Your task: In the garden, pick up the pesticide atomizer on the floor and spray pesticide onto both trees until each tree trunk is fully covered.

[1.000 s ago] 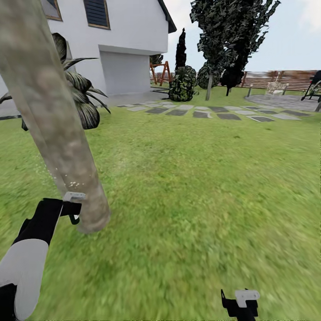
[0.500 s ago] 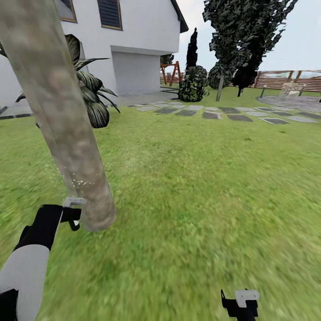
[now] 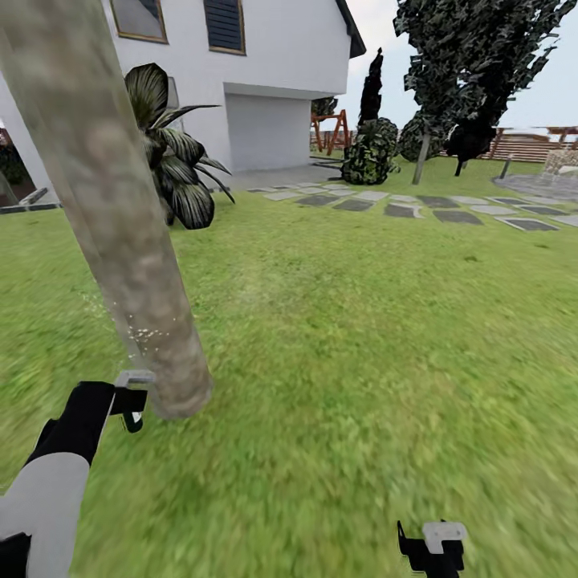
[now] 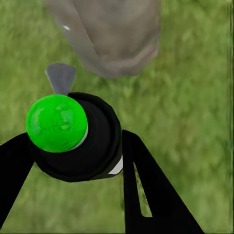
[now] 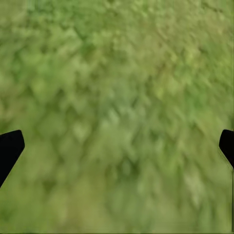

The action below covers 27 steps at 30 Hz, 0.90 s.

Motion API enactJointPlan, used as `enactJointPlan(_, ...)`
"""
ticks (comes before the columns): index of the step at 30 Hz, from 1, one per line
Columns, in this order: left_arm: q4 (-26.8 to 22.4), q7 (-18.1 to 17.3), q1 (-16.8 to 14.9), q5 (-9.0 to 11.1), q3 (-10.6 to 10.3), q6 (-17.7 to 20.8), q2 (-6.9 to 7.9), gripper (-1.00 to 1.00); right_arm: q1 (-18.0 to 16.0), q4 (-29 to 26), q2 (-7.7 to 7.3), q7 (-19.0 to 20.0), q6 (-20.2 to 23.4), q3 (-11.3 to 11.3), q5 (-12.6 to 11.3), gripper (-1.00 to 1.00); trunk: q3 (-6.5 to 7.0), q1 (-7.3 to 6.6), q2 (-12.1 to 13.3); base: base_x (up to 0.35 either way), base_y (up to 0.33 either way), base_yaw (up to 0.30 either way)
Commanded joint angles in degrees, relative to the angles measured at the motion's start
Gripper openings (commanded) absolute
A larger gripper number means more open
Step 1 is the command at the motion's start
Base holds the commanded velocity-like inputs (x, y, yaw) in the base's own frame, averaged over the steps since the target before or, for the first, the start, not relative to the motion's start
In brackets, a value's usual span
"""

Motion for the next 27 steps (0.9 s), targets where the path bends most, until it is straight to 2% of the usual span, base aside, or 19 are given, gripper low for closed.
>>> enactJointPlan(1,0.0,0.1,0.0,0.0,0.0,0.0,-0.1,-1.0,0.0,0.0,0.0,0.0,0.0,0.0,0.0,1.0,0.0,0.0,0.0,0.167,-0.25,0.016)
enactJointPlan(6,0.0,0.1,0.0,0.1,0.1,0.1,-0.08,-1.0,0.0,0.0,0.0,0.0,0.0,0.0,0.0,1.0,0.0,0.0,0.0,0.177,-0.242,0.004)
enactJointPlan(9,0.1,0.1,0.8,-0.2,0.4,0.0,0.89,-1.0,0.0,0.0,0.0,0.0,0.0,0.0,0.0,1.0,0.0,0.0,0.0,0.195,-0.229,0.051)
enactJointPlan(11,0.2,0.2,2.0,-0.3,0.5,-0.1,2.55,-1.0,0.0,0.0,0.07,0.0,0.0,0.0,0.0,1.0,0.0,0.0,0.0,0.197,-0.228,0.239)
enactJointPlan(13,0.2,0.2,2.1,-0.2,0.5,-0.1,3.09,-1.0,0.0,0.0,0.08,0.0,0.0,0.0,0.0,1.0,0.0,0.0,0.0,0.196,-0.227,0.266)
enactJointPlan(16,0.2,3.0,2.3,-0.1,0.5,-2.4,4.01,-1.0,0.0,0.0,0.09,0.0,0.0,0.0,0.0,1.0,0.0,0.0,0.0,0.175,-0.217,0.276)
enactJointPlan(19,2.7,4.8,2.4,0.1,0.5,-6.0,3.24,-1.0,0.0,0.0,0.14,0.0,0.0,0.1,0.1,1.0,0.0,0.0,0.0,0.166,-0.2,0.278)
enactJointPlan(22,4.3,5.0,2.4,1.6,0.6,-6.9,0.67,-1.0,0.0,0.0,0.17,0.1,0.0,0.1,0.0,1.0,0.0,0.0,0.0,0.165,-0.198,0.278)
enactJointPlan(24,4.2,5.1,2.4,2.5,0.6,-6.9,0.08,-1.0,0.0,0.0,0.17,0.1,0.0,0.1,0.0,1.0,0.0,0.0,0.0,0.15,-0.199,0.266)
enactJointPlan(27,3.2,5.1,2.4,4.9,0.8,-7.0,-0.05,-1.0,0.0,0.0,0.12,0.1,0.0,0.0,0.0,1.0,0.0,0.0,0.0,0.043,-0.249,0.064)
